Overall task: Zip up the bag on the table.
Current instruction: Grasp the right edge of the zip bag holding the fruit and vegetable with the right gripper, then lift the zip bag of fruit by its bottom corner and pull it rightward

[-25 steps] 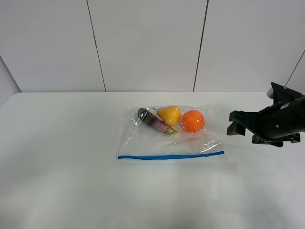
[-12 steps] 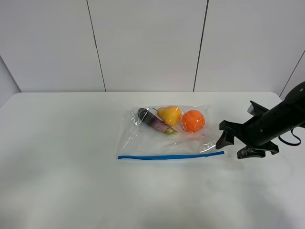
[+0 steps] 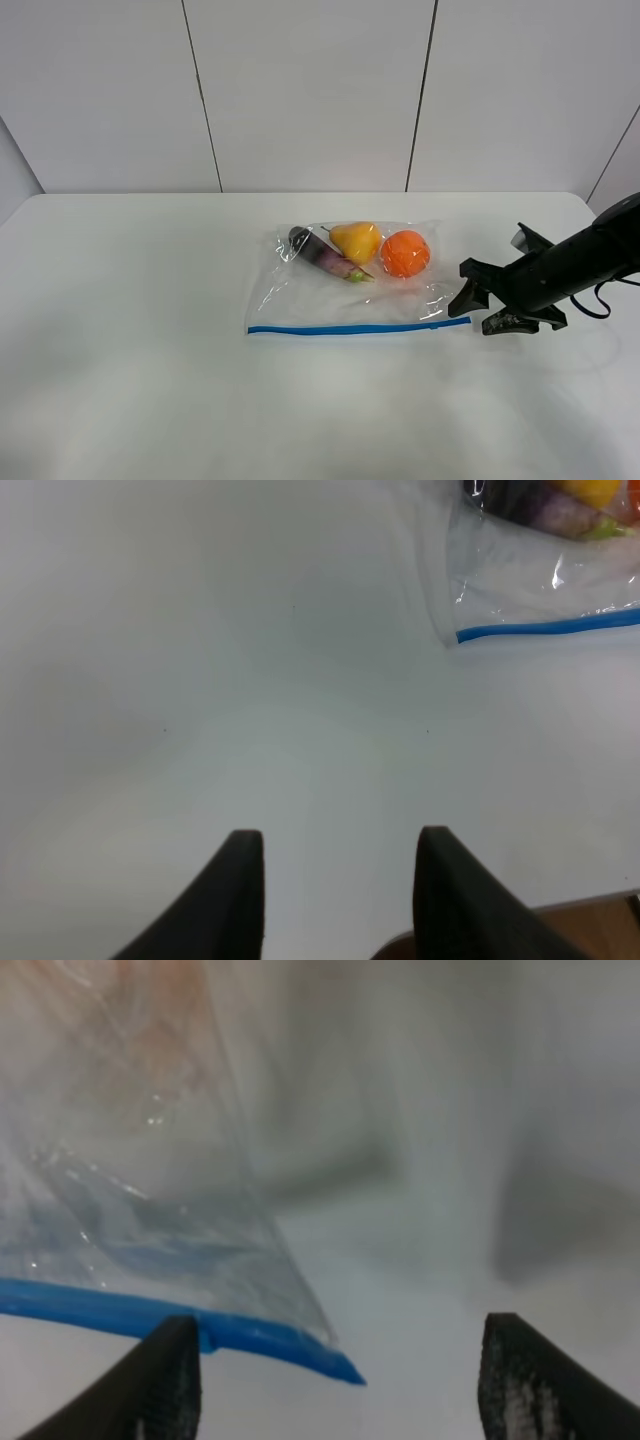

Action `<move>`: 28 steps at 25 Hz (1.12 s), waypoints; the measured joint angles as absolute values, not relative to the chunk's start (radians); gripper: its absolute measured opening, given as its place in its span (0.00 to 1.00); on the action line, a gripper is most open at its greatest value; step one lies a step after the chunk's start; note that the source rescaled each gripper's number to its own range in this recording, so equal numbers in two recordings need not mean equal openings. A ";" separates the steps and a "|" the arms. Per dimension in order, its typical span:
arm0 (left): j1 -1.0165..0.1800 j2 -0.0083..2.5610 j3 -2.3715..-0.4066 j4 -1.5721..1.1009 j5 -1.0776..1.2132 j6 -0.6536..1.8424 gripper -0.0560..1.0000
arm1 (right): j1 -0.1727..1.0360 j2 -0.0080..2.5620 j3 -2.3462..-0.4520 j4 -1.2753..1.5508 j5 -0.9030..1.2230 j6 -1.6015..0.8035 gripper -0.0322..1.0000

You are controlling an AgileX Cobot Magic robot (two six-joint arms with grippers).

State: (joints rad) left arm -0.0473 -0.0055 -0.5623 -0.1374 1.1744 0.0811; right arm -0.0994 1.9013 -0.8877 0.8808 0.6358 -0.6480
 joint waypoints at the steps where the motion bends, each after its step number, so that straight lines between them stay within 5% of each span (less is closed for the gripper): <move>1: -0.047 -0.005 -0.562 -0.137 1.174 0.081 0.56 | -0.099 1.913 -0.894 0.888 0.640 -0.657 0.71; 6: -0.047 -0.005 -0.562 -0.137 1.174 0.081 0.56 | -0.099 1.949 -0.924 0.912 0.645 -0.698 0.66; 11: -0.047 -0.005 -0.562 -0.137 1.174 0.081 0.56 | -0.099 1.950 -0.931 0.923 0.654 -0.709 0.38; 20: -0.047 -0.005 -0.562 -0.137 1.174 0.081 0.56 | -0.099 1.950 -0.931 0.923 0.668 -0.718 0.05; 28: -0.047 -0.005 -0.562 -0.137 1.174 0.081 0.56 | -0.099 1.950 -0.932 0.950 0.745 -0.826 0.03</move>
State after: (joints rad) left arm -0.0473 -0.0055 -0.5623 -0.1374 1.1744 0.0811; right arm -0.0994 1.9501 -0.9322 0.9498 0.7448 -0.8261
